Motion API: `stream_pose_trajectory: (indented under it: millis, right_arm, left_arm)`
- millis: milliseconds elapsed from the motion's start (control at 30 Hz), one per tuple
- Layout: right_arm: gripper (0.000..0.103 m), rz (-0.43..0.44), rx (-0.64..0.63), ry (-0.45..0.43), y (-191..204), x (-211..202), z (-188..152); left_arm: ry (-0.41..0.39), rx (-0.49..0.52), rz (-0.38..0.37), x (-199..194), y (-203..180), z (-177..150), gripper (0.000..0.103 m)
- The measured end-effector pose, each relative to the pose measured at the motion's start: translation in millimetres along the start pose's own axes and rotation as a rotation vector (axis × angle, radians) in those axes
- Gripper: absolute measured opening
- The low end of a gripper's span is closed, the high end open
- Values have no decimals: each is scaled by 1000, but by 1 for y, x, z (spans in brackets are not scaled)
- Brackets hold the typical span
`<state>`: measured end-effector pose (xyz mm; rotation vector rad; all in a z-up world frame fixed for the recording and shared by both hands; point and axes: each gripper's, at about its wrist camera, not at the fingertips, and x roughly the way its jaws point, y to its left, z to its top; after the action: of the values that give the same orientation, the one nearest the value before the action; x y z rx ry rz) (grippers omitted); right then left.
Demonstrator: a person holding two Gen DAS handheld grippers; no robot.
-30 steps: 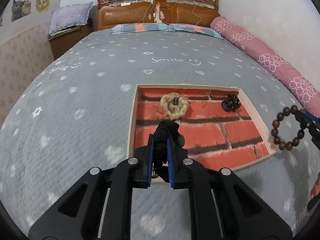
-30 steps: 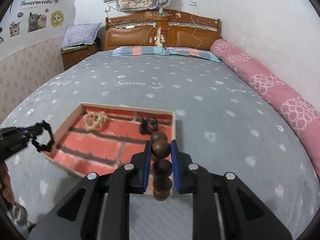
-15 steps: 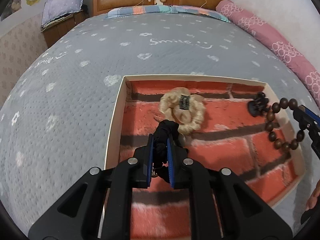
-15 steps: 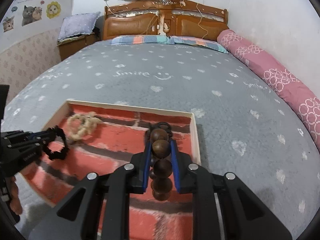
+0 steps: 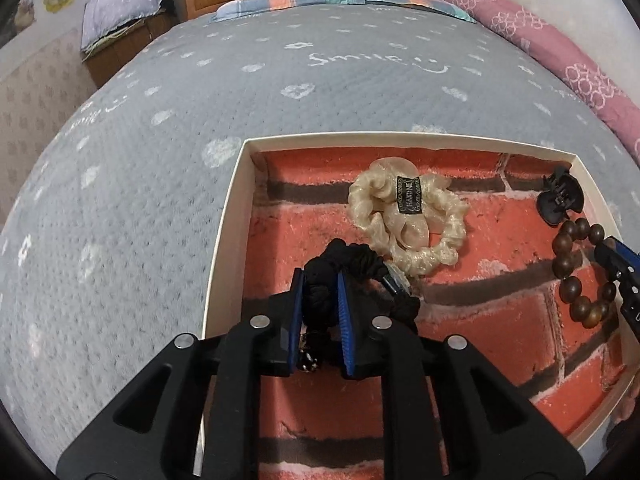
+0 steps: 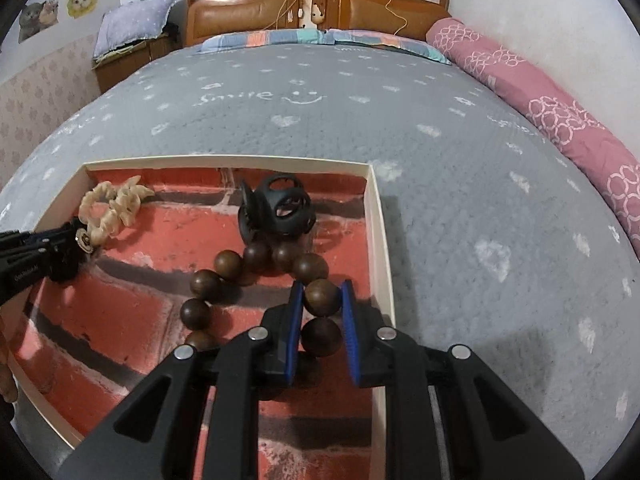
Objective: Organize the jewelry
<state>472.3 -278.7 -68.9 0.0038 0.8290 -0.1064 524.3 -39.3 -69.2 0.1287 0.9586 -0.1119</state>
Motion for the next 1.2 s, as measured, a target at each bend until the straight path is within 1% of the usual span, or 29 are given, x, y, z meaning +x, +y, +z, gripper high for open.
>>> stream_pose_trajectory:
  millis: [100,167,233,300,333,367,400,467,533,567,600,633,667,733,800,867,1000,1100,1200]
  right_arm:
    - [20,-1,-2,54,1,7,2]
    - [20,-12,-6,62,2,8,1]
    - [20,-14,-16,83,4,10,0]
    - [21,-6,-21,82,5,9,-2]
    - [24,4,-22,80,4,7,-3]
    - [28,16,-22,76,4,5,-5]
    - [38,19,-25,65,4,0,-6]
    - [45,47,-25,35,4,-12,-5]
    - [53,53,-31,-4,5,-27,-4]
    - [55,55,-31,-19,4,-35,-4]
    - [60,64,-25,-39,3,-45,-5]
    - [65,73,-17,-56,1,-56,-6]
    - [67,73,-12,-74,-1,-67,-8]
    - [75,68,-2,-99,-6,-86,-12]
    - [78,74,11,-112,-11,-101,-17]
    - [84,69,19,-124,-16,-116,-25]
    - [91,32,18,-149,-23,-145,-48]
    - [94,14,31,-158,-31,-160,-65]
    - [95,28,52,-157,-38,-174,-87]
  left_arm:
    - [1,8,10,1,-1,1,27]
    - [0,12,22,-1,-1,0,41]
    - [4,16,26,-2,-1,-1,46]
    - [-5,18,28,-7,-1,-2,51]
    - [-13,19,25,-12,-1,-4,57]
    - [-20,19,21,-16,0,-5,64]
    - [-29,21,19,-20,0,-6,66]
    - [-50,23,22,-34,0,-10,73]
    - [-71,24,14,-50,3,-14,75]
    - [-80,24,7,-57,4,-16,77]
    - [-94,25,2,-66,5,-19,79]
    - [-119,26,3,-80,8,-23,83]
    - [-141,24,8,-91,12,-28,89]
    - [-178,13,13,-112,21,-37,94]
    - [-205,5,10,-133,28,-48,95]
    - [-229,-5,11,-155,38,-63,97]
    - [-265,-25,17,-189,57,-95,98]
    - [-278,-28,41,-205,67,-120,98]
    - [-281,-39,61,-221,78,-148,98]
